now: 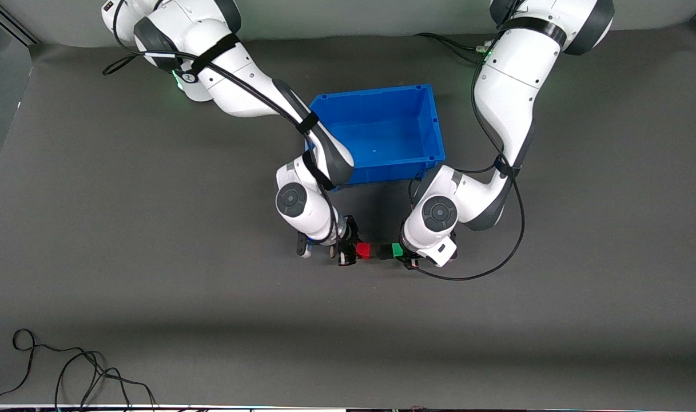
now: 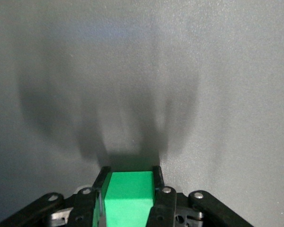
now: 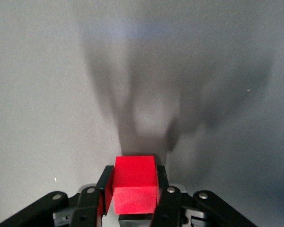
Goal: Attach green and red cubes to black cube
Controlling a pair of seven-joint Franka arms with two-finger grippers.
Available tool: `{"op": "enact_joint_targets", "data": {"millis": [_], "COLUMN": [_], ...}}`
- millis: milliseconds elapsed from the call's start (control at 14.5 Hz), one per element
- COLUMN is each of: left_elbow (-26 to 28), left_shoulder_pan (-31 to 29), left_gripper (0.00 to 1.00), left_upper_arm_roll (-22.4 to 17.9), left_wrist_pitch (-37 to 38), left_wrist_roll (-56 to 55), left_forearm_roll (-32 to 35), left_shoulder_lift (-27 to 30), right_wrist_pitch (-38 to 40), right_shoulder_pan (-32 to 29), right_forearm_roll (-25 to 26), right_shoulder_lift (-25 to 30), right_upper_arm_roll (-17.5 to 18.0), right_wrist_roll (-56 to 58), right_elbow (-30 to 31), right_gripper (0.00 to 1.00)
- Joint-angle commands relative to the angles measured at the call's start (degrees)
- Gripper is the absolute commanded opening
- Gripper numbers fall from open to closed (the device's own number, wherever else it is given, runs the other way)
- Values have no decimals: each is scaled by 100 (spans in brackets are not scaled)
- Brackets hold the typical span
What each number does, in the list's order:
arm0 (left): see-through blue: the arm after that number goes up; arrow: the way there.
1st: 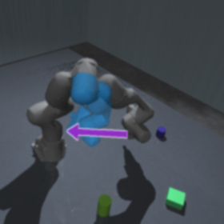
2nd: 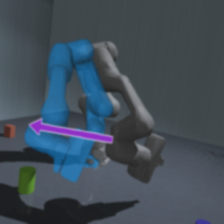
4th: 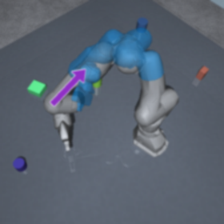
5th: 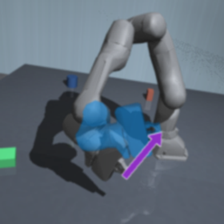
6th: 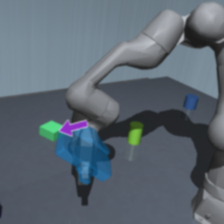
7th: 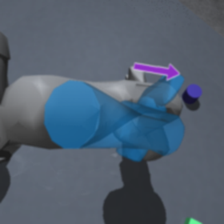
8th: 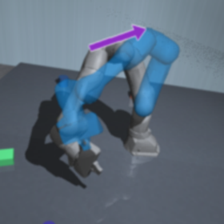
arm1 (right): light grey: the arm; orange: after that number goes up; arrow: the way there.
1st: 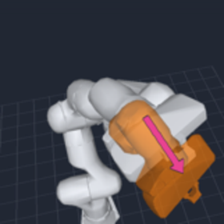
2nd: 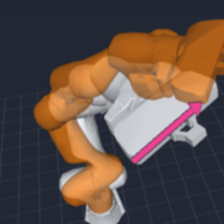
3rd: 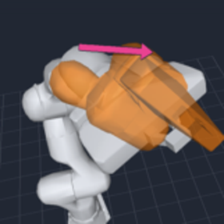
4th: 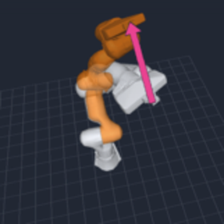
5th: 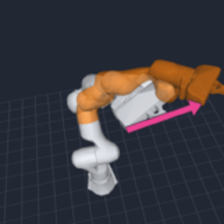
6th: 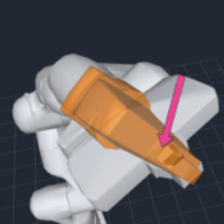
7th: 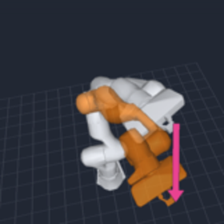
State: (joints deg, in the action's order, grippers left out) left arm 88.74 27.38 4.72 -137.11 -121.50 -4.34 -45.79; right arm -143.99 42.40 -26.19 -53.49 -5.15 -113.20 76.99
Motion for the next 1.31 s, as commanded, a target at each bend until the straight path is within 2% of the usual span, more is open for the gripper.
{"op": "enact_joint_targets", "data": {"millis": [0,138,207,345,414,483,552,690,897,1103,1241], "left_elbow": [-208,-208,-208,-208,-208,-208,-217,-260,-401,-323,-261], "left_shoulder_pan": [136,180,189,189,180,180,180,137,-56,-521,-759], "left_gripper": [0,1,2,14,33,59,100,100,100,100,100], "left_upper_arm_roll": [-94,-94,-94,-94,-94,-103,-103,-129,-217,-165,-165], "left_wrist_pitch": [17,26,26,26,26,26,70,175,683,1491,2342], "left_wrist_roll": [-128,-128,-120,-111,-93,-84,-84,-67,125,1737,3386], "left_forearm_roll": [12,12,12,21,56,143,249,451,592,505,443], "left_shoulder_lift": [-96,-96,-96,-96,-96,-88,-79,17,420,1175,1572], "right_wrist_pitch": [-15,-15,-15,-15,-15,-6,-6,160,1344,2486,3260], "right_shoulder_pan": [120,120,120,120,120,111,94,32,-257,-276,-276], "right_forearm_roll": [211,220,211,211,211,220,220,333,580,580,580], "right_shoulder_lift": [-293,-355,-355,-355,-329,-268,-206,48,557,1163,1663], "right_upper_arm_roll": [-65,-65,-65,-65,-65,-74,-74,-144,-232,-723,-1092], "right_wrist_roll": [-106,-106,-114,-123,-97,-97,-88,-10,613,1517,2202], "right_elbow": [-430,-545,-554,-554,-545,-545,-545,-441,-396,-343,-212], "right_gripper": [30,30,39,99,100,100,100,100,100,100,100]}}
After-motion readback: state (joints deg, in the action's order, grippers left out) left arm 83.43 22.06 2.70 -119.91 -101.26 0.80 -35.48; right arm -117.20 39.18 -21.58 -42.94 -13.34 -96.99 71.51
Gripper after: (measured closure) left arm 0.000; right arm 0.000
